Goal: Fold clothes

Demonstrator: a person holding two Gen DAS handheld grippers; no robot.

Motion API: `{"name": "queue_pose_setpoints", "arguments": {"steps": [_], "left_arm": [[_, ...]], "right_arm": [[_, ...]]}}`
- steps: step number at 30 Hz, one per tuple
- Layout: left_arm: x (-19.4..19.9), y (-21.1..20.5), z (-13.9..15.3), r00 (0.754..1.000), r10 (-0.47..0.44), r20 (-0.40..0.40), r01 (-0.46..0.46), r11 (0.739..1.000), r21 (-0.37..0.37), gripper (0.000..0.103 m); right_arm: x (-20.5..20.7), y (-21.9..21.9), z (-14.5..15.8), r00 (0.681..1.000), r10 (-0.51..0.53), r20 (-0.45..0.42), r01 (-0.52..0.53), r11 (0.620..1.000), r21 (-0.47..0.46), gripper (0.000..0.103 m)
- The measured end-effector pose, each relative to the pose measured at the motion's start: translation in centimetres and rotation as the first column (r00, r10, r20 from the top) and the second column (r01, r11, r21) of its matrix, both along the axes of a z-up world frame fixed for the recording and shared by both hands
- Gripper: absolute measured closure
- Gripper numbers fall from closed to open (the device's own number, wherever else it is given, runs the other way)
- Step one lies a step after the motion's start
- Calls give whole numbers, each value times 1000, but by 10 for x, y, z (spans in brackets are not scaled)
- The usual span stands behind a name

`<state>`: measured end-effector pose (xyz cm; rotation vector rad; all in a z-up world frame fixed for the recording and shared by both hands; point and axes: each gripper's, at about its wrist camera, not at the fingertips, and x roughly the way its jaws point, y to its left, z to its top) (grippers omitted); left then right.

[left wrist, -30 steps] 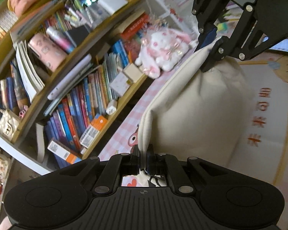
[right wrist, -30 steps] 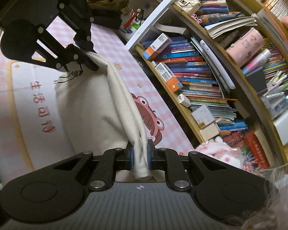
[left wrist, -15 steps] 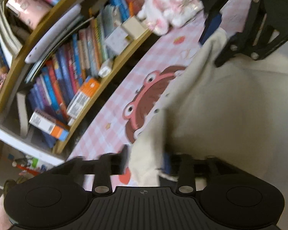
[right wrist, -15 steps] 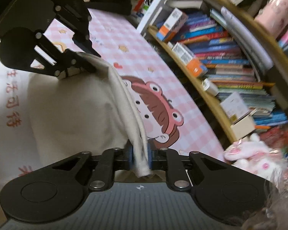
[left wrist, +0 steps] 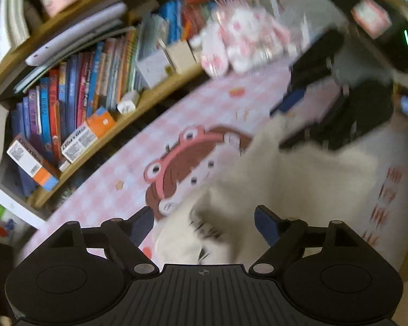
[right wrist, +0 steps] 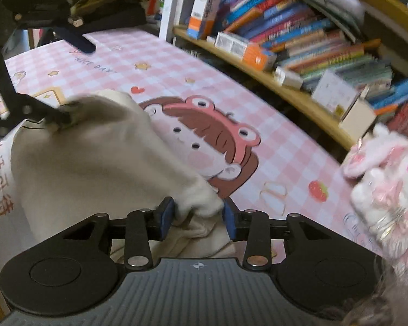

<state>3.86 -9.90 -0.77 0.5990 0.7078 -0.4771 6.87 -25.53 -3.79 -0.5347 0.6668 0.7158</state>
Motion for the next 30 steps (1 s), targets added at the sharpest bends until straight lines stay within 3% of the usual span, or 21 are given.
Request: {"name": "queue_pose_setpoints", "arguments": {"steps": [2,6,8,9,11,12,14,15,16,17,18,21,23,24,25,26,27,29,30], "left_arm": [[2,5,2,999,47,11,-47,999,-19,19],[2,22,-13,985,171,-14,-171,985,-3,21],[2,38,-25,964,265,-26,-265,964,5,32],[4,49,-26,939,341,-35,-342,939,-25,33],[8,72,-30,870,489,-59,-493,866,-87,33],[8,86,-28,823,562,-85,-568,808,-155,35],[9,112,-23,709,687,-157,-699,656,-286,38],[6,121,-20,695,694,-190,-708,612,-353,38],[1,127,-16,707,670,-225,-689,580,-435,38],[-3,130,-13,729,639,-246,-663,569,-487,38],[-5,129,-11,751,608,-260,-639,568,-518,38],[-4,117,-16,789,548,-278,-604,608,-515,38],[-2,110,-21,802,518,-297,-592,623,-512,49],[2,108,-27,797,512,-321,-601,615,-510,68],[5,107,-33,790,506,-346,-611,607,-508,79],[9,107,-37,783,501,-369,-621,593,-513,84],[13,107,-40,775,496,-391,-631,578,-518,96],[11,111,-35,794,440,-420,-603,488,-631,100],[7,115,-27,827,391,-404,-551,426,-717,100]], "right_arm": [[-4,2,4,999,19,37,-18,1000,-9,62],[-1,-2,5,998,-41,50,42,999,-15,62],[1,-12,6,994,-108,-7,108,993,45,65],[2,-18,6,988,-142,-52,146,986,84,66],[6,-30,0,963,-218,-159,240,961,137,81],[9,-36,-4,949,-250,-194,281,948,152,82],[14,-49,-13,917,-309,-252,357,918,173,79],[14,-52,-14,909,-318,-269,373,909,187,79],[13,-53,-13,908,-323,-267,379,905,193,79],[11,-54,-11,908,-329,-259,384,902,198,79],[9,-54,-9,908,-335,-251,388,899,202,79],[-2,-60,0,902,-357,-244,417,867,271,77],[-7,-64,4,892,-349,-286,433,841,325,71],[-9,-65,5,887,-340,-312,440,826,351,70],[-10,-64,5,882,-324,-341,443,816,372,69],[-11,-63,5,877,-306,-370,446,806,390,68],[-11,-61,2,868,-283,-409,450,797,403,67],[-8,-57,-5,833,-275,-479,484,783,392,67],[-7,-55,-9,814,-284,-506,506,775,379,67]]}}
